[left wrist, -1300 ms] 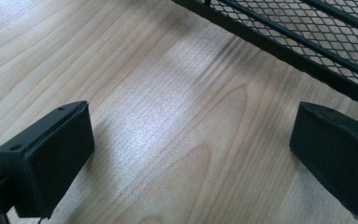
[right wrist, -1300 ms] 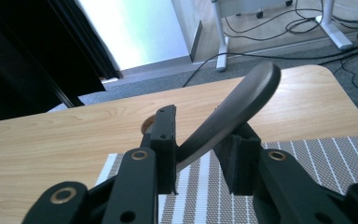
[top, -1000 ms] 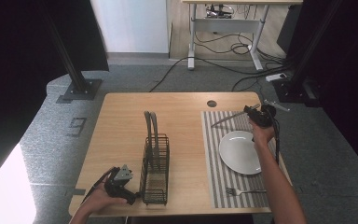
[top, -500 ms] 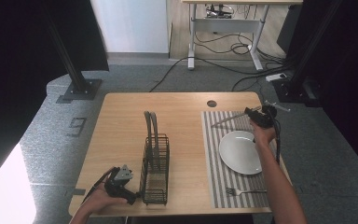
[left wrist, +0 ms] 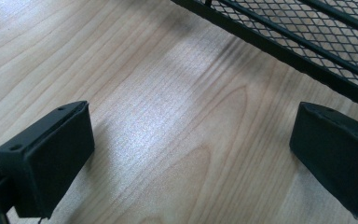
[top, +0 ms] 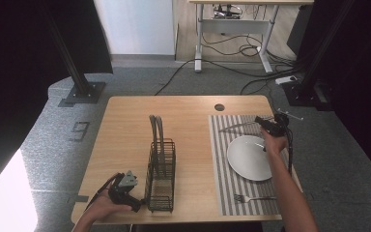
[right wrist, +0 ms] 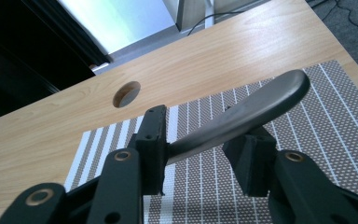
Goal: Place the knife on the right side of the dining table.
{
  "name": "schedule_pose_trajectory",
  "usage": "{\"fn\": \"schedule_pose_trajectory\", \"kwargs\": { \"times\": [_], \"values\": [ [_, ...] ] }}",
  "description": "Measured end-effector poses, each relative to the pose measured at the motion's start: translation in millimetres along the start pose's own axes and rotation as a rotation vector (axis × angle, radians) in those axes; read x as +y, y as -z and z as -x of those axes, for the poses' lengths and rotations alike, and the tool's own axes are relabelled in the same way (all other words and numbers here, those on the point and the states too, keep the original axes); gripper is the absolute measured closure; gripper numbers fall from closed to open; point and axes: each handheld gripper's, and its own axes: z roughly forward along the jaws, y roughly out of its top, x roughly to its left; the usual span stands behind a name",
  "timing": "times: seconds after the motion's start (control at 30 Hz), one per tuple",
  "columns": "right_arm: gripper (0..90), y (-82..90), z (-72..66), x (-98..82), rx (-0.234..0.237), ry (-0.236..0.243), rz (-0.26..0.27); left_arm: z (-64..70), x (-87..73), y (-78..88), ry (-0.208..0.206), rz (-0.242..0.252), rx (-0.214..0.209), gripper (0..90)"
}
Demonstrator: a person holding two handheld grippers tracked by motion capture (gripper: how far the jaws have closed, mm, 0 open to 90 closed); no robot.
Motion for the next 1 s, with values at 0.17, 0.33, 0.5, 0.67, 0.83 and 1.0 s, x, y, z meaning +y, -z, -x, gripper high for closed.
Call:
{"fn": "schedule_pose_trajectory", "kwargs": {
  "times": [0.17, 0.33, 0.5, 0.67, 0.83, 1.0],
  "values": [
    [58.0, -1.5, 4.2, -1.5, -0.003, -0.024, -0.022, 0.0, 0.0, 0.0, 0.0, 0.0, 0.0, 0.0],
    [56.5, -3.2, 4.5, -2.5, -0.019, -0.031, -0.031, 0.1, 0.0, 0.0, 0.0, 0.0, 0.0, 0.0],
    [53.8, -5.0, 6.1, -3.6, -0.047, -0.044, -0.049, 0.1, 0.0, 0.0, 0.0, 0.0, 0.0, 0.0],
    [52.7, -7.2, 10.4, -4.8, -0.055, -0.064, -0.066, 0.1, 0.0, 0.0, 0.0, 0.0, 0.0, 0.0],
    [52.3, -8.9, 13.1, -5.7, -0.054, -0.085, -0.077, 0.1, 0.0, 0.0, 0.0, 0.0, 0.0, 0.0],
    [51.1, -12.2, 17.9, -7.8, -0.061, -0.11, -0.091, 0.1, 0.0, 0.0, 0.0, 0.0, 0.0, 0.0]
  ]
}}
